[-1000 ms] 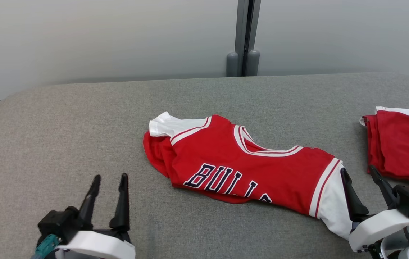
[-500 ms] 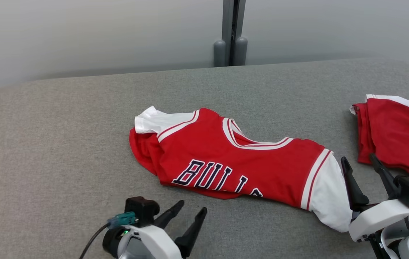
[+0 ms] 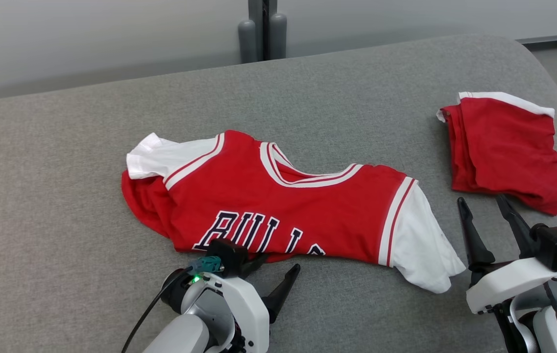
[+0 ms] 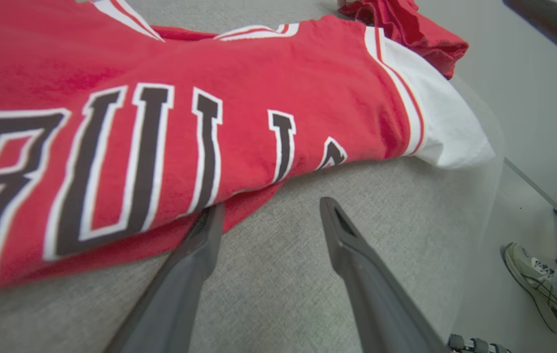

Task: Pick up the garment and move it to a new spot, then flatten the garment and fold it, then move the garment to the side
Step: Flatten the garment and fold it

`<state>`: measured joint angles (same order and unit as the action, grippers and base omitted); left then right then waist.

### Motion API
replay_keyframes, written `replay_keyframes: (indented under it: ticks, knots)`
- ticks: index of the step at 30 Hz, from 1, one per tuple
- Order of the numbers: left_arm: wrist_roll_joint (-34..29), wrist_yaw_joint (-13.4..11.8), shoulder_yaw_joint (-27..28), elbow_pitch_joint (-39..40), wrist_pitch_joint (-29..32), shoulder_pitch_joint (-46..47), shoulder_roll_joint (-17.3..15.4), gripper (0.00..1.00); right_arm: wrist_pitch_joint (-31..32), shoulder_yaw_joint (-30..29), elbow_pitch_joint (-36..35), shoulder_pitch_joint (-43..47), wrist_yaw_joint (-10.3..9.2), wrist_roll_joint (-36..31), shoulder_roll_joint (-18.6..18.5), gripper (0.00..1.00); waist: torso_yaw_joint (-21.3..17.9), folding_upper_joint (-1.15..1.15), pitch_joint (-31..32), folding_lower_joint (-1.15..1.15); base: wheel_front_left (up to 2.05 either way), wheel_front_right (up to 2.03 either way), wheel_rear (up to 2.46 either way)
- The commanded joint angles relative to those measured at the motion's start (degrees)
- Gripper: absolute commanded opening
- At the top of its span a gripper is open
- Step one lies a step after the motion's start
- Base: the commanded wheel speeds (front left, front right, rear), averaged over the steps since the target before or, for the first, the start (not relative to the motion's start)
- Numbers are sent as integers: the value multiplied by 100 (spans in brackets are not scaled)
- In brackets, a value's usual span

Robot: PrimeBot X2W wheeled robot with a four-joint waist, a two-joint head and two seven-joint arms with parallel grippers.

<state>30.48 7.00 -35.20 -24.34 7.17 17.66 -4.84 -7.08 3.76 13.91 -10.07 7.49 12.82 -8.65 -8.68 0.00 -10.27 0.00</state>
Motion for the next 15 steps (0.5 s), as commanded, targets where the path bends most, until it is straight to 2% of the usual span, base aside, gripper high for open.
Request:
replay_keyframes:
  ticks: [1,9,10,11,12,13,15]
  knots:
    - [-43,24,-22,-145,-69,193,-17,100,-67,-12,46,-74,1,30,1,100,-135,0,-121,0,0,0,0]
    - [-560,-47,-404,-847,-294,720,-31,100,-178,-9,202,-169,1,26,48,100,-241,0,-223,0,0,0,0]
    - [-646,-58,-477,-944,-295,779,-47,73,-185,-12,218,-181,1,24,55,100,-234,0,-226,0,0,0,0]
    - [-705,-62,-541,-1031,-285,814,-45,40,-191,-22,238,-192,1,21,60,100,-220,0,-226,0,0,0,0]
    - [-751,-60,-591,-1099,-294,839,-36,33,-202,-27,256,-199,1,21,66,100,-200,0,-221,0,0,0,0]
    - [-814,-76,-639,-1143,-323,872,-27,0,-209,-24,271,-203,1,19,69,100,-175,0,-210,0,0,0,0]
    - [-916,-114,-730,-1228,-373,933,-21,0,-214,-17,294,-201,1,11,71,100,-116,0,-173,0,0,0,0]
